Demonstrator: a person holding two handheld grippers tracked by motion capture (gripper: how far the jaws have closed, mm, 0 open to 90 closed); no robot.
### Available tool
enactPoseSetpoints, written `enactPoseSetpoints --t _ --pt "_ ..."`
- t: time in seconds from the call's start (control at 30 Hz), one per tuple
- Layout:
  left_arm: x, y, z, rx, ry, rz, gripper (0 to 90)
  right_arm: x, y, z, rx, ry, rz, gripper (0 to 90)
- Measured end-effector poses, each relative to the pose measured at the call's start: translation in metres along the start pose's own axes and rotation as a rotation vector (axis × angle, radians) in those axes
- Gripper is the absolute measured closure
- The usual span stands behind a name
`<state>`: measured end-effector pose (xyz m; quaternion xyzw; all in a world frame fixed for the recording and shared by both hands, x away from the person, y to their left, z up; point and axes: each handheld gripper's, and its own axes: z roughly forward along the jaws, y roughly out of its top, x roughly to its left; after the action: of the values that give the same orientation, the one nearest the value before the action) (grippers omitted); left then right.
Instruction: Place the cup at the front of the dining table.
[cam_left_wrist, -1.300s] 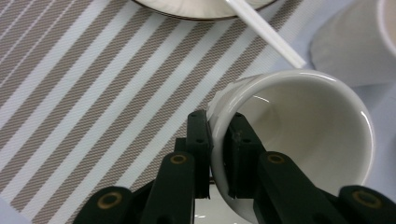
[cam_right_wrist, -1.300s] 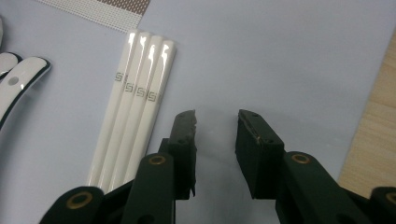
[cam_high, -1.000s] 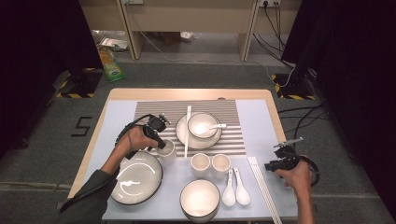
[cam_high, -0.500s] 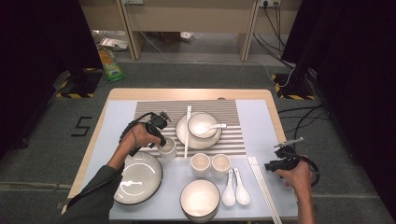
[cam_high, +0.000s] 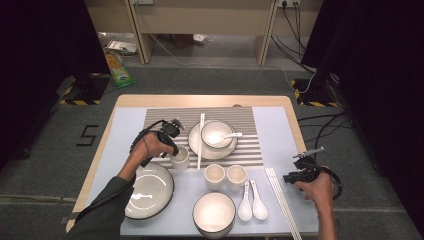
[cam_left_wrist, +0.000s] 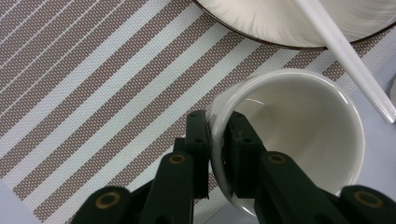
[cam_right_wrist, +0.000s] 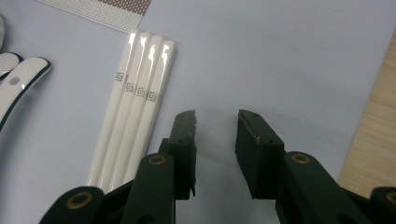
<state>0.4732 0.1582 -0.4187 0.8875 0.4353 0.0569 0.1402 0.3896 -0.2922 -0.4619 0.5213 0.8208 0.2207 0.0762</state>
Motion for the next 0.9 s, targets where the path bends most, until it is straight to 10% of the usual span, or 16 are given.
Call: enactPoseSetpoints --t 0.9 --pt "-0.001 -0.010 -0.029 -0.141 -0.016 -0.038 57.1 0.000 0.000 0.000 -0.001 -0.002 -0.001 67.5"
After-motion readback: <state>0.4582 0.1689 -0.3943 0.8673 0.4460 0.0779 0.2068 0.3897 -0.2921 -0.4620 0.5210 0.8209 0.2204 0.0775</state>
